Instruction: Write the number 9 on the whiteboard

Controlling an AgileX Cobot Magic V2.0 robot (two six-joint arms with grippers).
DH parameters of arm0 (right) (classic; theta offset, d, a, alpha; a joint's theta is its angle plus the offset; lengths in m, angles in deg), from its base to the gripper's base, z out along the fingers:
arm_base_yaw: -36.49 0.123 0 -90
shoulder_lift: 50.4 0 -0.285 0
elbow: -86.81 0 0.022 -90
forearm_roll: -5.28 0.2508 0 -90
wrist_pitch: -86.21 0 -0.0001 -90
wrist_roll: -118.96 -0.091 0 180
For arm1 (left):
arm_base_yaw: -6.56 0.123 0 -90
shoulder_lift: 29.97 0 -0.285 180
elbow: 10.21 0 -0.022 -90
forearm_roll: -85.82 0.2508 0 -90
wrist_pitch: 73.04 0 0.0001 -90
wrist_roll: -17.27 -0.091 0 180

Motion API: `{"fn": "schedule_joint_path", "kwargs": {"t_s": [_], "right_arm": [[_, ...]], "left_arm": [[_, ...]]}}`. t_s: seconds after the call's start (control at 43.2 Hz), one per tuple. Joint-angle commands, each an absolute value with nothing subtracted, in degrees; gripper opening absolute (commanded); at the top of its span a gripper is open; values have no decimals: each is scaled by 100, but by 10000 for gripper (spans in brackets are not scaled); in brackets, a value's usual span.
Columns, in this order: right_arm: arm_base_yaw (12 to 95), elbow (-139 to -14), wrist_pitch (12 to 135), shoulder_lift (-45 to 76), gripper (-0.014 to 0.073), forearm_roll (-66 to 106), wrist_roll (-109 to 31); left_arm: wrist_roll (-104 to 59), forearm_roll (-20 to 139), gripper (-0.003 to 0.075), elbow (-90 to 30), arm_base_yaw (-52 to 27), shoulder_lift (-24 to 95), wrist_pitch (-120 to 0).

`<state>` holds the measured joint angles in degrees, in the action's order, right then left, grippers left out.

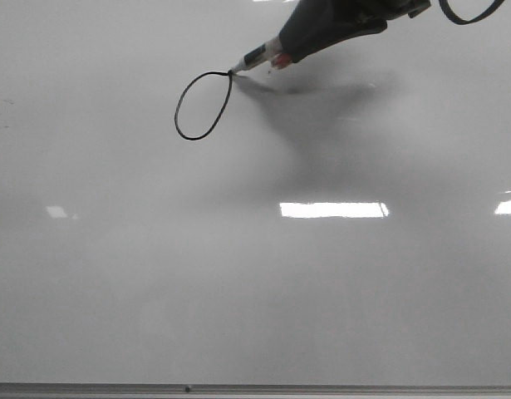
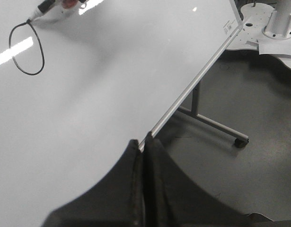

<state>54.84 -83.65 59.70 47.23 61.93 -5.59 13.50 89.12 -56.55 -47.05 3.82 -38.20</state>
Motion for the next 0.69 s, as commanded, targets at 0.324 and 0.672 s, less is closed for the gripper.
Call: {"fn": "schedule_joint_path", "kwargs": {"t_s": [0.324, 0.672], "right_arm": [[5489, -7871, 6042, 4813, -58, 6027, -540], [5769, -7351, 5847, 4952, -58, 6022, -504]], "left_arm": [[1403, 8885, -19, -5504, -4717, 403, -4276], [1403, 8885, -19, -5504, -4717, 403, -4286]]}}
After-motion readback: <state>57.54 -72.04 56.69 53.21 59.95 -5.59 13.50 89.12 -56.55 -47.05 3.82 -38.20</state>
